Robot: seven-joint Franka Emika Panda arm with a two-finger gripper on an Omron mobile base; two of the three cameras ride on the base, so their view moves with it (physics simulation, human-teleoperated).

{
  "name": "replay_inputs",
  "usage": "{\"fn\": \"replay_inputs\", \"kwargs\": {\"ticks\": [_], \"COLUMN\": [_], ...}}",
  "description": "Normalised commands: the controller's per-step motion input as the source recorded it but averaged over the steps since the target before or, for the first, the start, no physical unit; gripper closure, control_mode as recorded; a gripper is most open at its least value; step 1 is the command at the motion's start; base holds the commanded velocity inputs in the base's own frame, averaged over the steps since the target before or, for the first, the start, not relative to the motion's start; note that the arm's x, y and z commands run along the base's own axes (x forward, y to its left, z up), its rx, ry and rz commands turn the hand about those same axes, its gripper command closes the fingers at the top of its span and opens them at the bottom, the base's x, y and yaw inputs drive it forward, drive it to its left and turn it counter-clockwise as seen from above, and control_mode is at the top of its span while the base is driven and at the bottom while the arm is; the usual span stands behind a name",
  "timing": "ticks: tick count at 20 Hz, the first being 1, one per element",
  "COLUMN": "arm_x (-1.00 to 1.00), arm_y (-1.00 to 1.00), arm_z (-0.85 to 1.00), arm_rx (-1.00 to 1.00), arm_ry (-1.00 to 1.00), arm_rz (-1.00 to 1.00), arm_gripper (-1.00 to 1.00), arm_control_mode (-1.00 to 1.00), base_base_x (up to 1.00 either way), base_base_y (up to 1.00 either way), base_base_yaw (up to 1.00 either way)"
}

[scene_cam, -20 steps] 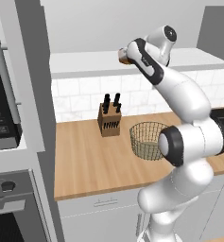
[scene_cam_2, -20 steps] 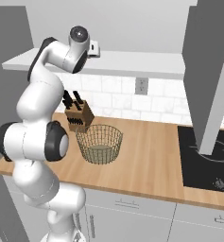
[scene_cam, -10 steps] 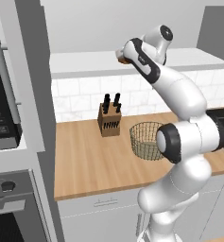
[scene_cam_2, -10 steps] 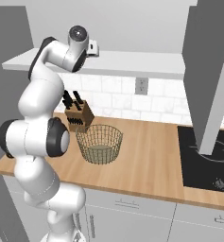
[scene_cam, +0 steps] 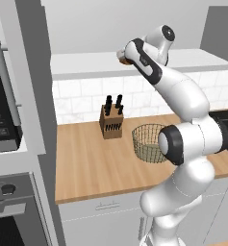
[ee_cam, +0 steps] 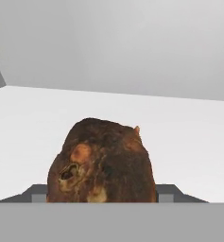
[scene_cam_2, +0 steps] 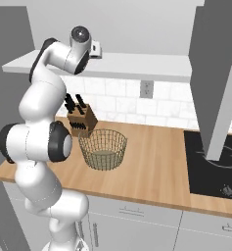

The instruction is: Open the cabinet, pick up the bread from the cabinet and place it in the basket. Then move the basket to the dining counter.

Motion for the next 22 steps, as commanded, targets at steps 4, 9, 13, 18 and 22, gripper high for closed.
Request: {"fn": "replay_inputs", "kwargs": {"ticks": [4,9,13,18,22], "arm_x": [0.00,0.00,0.00,-0.14,-0.46], "arm_y": [0.00,-0.09,-0.16,-0.27,-0.40], "arm_z": [0.00,0.00,0.00,0.17,0.34], "arm_rx": [0.00,0.02,0.07,0.03,0.00], "arm_ry": [0.00,-0.06,-0.10,0.01,0.02], "arm_rz": [0.00,0.00,-0.02,-0.05,-0.14], "arm_gripper": [1.00,1.00,1.00,1.00,1.00], "arm_control_mode": [-1.00,-1.00,-1.00,-1.00,-1.00], "base_base_x": [0.00,0.00,0.00,0.00,0.00], "base_base_y": [0.00,0.00,0.00,0.00,0.00], "base_base_yaw": [0.00,0.00,0.00,0.00,0.00]}}
